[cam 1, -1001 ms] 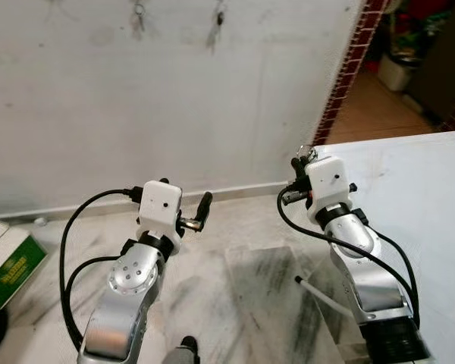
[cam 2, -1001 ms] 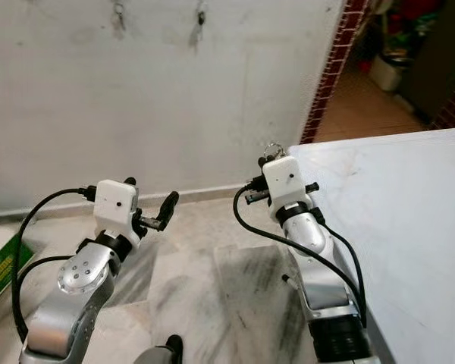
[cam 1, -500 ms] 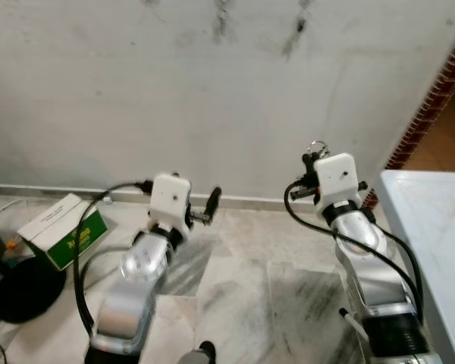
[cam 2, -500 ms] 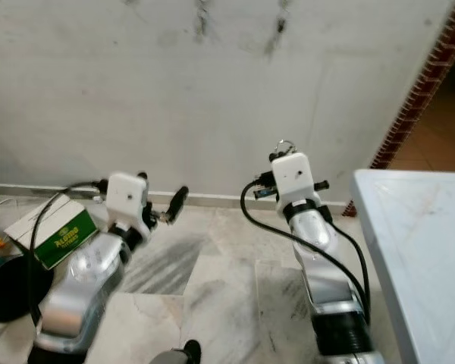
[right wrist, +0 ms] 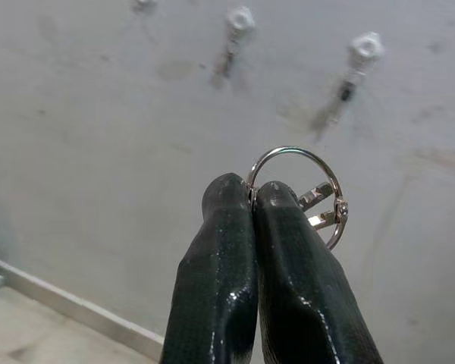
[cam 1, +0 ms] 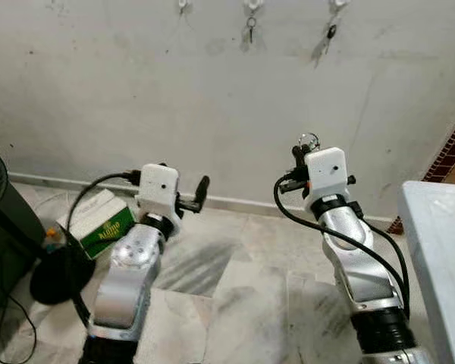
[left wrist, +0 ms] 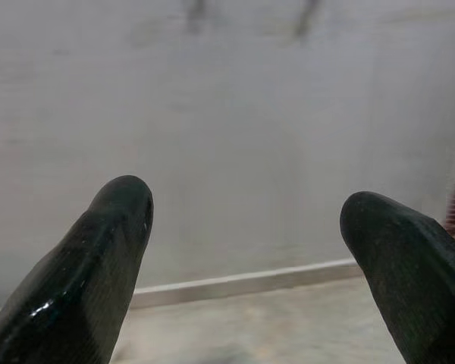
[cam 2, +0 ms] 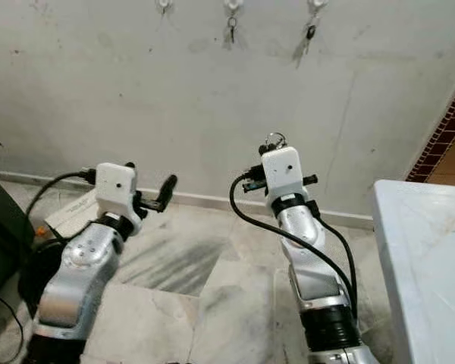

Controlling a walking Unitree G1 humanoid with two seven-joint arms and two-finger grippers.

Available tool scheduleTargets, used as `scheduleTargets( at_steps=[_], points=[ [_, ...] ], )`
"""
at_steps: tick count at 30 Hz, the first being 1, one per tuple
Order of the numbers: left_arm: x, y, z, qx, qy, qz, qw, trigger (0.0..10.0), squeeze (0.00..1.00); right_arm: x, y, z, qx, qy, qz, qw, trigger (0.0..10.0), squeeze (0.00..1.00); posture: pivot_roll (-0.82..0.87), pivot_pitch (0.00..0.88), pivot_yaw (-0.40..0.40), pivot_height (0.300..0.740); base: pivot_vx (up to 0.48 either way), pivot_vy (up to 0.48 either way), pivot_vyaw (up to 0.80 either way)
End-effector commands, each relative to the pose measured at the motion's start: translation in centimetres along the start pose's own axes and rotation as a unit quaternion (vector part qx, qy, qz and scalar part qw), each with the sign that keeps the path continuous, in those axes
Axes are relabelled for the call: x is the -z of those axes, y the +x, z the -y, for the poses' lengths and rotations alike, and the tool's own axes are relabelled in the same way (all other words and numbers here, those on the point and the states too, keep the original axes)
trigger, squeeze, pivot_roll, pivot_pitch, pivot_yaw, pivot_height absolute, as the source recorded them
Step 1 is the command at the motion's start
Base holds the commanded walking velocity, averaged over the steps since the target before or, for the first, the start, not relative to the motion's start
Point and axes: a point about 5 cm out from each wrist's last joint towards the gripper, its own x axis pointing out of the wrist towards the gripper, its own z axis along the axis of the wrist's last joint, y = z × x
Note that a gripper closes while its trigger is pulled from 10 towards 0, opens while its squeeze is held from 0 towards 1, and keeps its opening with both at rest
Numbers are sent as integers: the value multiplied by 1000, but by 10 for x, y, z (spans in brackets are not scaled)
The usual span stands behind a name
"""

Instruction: Hang keys on a hook

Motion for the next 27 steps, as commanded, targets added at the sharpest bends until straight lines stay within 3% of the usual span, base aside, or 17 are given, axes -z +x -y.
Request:
scheduleTargets(
  at_steps=[1,27],
  points=[
    [0,-1,-12,-18,7,-2,1000,10000,0,-7,3,-11,-13,6,16,1000,10000,0,24,0,63,740,0,480,0],
    [0,3,-12,-13,-17,0,1000,10000,0,-13,7,-14,-19,0,33,999,10000,0,19,0,58,740,0,480,0]
  ],
)
